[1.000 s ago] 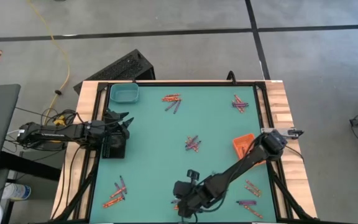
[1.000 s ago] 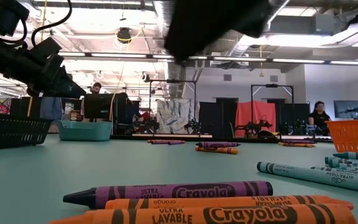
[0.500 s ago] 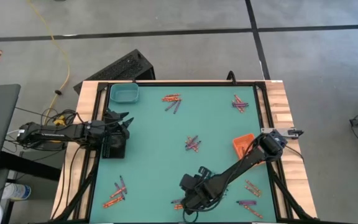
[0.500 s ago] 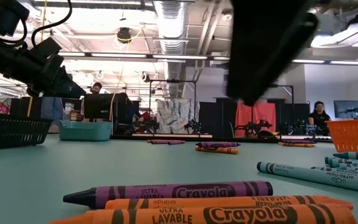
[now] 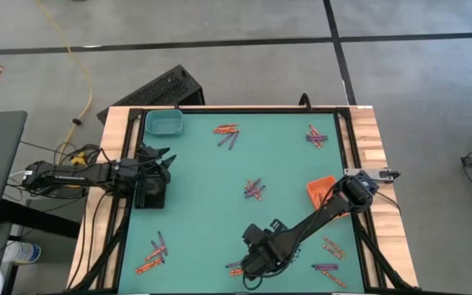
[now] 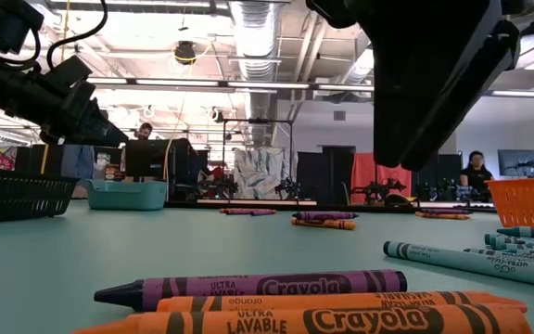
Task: Sort crayons
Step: Put the blue crayon into the green bin
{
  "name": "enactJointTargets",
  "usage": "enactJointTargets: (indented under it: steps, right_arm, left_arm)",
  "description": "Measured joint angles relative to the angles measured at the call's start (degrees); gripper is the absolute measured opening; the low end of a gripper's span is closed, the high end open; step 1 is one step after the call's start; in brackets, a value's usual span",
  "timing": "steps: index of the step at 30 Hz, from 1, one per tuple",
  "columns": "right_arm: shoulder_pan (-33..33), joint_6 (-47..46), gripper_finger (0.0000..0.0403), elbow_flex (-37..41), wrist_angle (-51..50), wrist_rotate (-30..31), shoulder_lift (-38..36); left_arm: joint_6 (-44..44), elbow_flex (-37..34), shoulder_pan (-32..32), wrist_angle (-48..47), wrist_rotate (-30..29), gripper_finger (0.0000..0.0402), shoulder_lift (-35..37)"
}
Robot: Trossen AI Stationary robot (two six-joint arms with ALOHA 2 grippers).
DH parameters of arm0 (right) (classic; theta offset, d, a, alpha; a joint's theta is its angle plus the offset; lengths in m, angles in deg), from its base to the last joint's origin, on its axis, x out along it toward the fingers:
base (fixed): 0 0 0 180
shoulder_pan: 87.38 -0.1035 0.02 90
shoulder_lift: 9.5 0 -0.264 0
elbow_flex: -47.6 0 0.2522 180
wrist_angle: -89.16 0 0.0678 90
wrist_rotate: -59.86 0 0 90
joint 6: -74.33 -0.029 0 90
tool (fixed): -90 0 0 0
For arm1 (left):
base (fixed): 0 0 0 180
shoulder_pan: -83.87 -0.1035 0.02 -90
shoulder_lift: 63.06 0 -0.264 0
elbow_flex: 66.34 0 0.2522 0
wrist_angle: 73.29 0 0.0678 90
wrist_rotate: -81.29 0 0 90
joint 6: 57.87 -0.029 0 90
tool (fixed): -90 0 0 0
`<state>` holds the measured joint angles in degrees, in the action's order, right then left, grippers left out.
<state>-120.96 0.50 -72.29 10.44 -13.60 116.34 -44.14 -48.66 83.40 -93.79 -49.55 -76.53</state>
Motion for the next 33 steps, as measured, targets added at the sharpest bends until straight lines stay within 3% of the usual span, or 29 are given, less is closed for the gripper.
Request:
enactJointTargets:
  steps: [10, 17, 33]
  right_arm:
    - [0.1, -1.4, 0.0152, 0.0, 0.4, -0.2, 0.0]
    - [0.5, 2.9, 0.0152, 0.0, 7.4, 1.4, 0.0]
    - [2.2, 5.3, 0.0152, 0.0, 8.0, 1.2, 0.0]
  left_arm:
    - [0.0, 0.0, 0.0, 0.0, 0.0, 0.0176, 0.0]
    - [0.0, 0.0, 0.0, 0.0, 0.0, 0.0176, 0.0]
    - [0.0, 0.0, 0.0, 0.0, 0.0, 0.0176, 0.0]
